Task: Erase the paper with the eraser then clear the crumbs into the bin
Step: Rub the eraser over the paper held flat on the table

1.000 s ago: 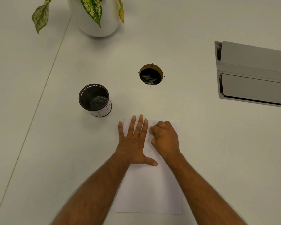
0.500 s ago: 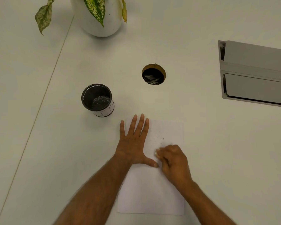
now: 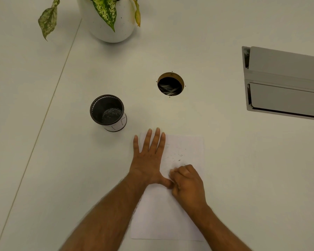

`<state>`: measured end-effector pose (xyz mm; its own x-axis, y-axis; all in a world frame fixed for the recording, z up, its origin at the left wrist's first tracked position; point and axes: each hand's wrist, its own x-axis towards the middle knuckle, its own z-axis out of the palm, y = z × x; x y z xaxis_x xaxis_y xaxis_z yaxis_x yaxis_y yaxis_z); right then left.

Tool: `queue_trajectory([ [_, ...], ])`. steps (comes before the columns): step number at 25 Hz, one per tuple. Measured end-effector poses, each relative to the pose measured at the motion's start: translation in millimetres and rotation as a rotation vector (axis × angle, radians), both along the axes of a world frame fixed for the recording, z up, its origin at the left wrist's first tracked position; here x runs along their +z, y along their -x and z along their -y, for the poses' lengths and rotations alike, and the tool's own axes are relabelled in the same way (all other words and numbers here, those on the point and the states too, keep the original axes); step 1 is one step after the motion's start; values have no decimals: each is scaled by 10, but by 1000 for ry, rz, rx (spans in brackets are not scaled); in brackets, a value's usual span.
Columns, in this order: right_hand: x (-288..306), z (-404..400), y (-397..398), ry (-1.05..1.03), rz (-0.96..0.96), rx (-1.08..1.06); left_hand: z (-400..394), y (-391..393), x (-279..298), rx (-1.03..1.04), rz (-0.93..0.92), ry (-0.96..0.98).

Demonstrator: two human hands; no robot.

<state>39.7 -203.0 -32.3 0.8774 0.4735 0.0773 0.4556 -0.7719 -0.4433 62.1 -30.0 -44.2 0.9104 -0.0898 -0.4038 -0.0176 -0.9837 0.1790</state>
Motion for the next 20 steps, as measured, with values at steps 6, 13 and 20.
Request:
queue_trajectory([
  [6, 3, -223, -334, 10, 46, -23, -7, 3, -8, -24, 8, -13],
  [13, -1, -483, -750, 53, 20, -70, -23, -1, 18, -24, -5, -5],
  [20, 0, -313, -769, -107, -88, -142, -17, 19, 33, -15, -10, 3],
])
